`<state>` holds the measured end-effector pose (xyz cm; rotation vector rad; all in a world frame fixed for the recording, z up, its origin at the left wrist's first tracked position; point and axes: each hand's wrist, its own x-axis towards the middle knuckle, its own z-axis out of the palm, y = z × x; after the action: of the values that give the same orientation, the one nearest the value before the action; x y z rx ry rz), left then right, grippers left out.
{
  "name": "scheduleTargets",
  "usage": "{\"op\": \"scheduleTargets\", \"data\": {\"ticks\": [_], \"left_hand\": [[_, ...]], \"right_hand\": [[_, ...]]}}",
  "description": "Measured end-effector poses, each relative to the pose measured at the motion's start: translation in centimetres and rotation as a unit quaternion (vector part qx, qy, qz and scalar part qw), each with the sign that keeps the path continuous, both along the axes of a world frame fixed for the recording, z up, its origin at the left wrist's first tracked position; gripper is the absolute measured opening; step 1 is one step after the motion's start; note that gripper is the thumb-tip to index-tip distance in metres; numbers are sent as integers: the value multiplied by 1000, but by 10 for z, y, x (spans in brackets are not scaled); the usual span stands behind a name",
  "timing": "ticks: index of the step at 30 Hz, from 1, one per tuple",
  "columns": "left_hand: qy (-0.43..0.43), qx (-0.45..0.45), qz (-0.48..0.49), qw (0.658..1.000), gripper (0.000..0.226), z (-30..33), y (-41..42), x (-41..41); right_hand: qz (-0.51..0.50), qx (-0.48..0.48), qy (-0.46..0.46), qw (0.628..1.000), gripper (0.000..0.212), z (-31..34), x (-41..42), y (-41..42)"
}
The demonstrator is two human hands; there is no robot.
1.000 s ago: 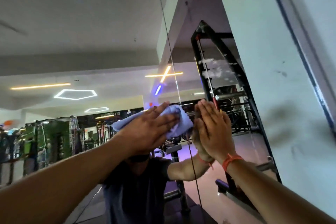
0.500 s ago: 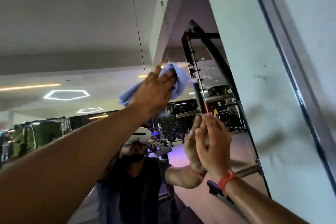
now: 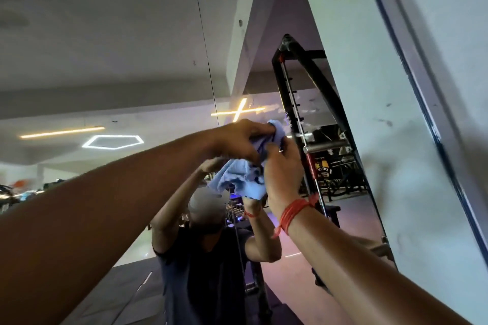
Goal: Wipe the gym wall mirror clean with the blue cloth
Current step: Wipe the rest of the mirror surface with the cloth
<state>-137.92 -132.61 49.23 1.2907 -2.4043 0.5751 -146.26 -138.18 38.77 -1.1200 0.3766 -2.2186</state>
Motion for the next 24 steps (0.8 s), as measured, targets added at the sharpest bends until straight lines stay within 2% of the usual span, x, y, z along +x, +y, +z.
{"op": "scheduleTargets", "data": {"ticks": [1,3,4,6,8,10,11,12,14,15,17,19,20,22,24], "left_hand": [[7,-21,4,1000,55,7,6,-1],[19,-113,16,993,35,19,12,4],[33,-159,23,986,27,24,13,8],[69,-217,62,972,32,33,11,17],[71,-262,97,958,38,41,9,23],[33,-295,113,948,31,40,8,26],[-5,-315,115,942,24,39,7,26],[-46,-336,110,934,21,36,4,27],[-102,-371,118,915,21,29,-7,34],[-110,-380,132,909,25,25,-12,38],[-115,-372,166,906,45,16,-20,45],[-117,-353,203,906,58,7,-23,50],[-118,-353,213,904,60,5,-24,53],[-124,-362,218,898,61,3,-28,58],[-133,-371,211,895,60,5,-30,63]], "right_hand": [[-49,-11,24,998,23,1,3,1],[-167,-31,93,981,43,-2,12,-7],[-206,-42,113,971,46,-4,13,-10],[-289,-67,132,946,39,-6,3,-17],[-397,-113,182,892,29,-6,-17,-24],[-483,-156,256,822,34,-3,-38,-30],[-499,-154,280,805,37,1,-46,-36],[-485,-135,295,812,40,4,-49,-40],[-401,-98,315,855,52,8,-44,-42],[-367,-86,338,862,61,7,-36,-41],[-381,-73,413,824,73,0,-17,-43],[-433,-85,453,775,74,-4,-13,-51],[-448,-84,455,765,72,2,-19,-55],[-465,-51,442,765,67,27,-37,-69],[-453,20,398,797,66,62,-52,-77]]}}
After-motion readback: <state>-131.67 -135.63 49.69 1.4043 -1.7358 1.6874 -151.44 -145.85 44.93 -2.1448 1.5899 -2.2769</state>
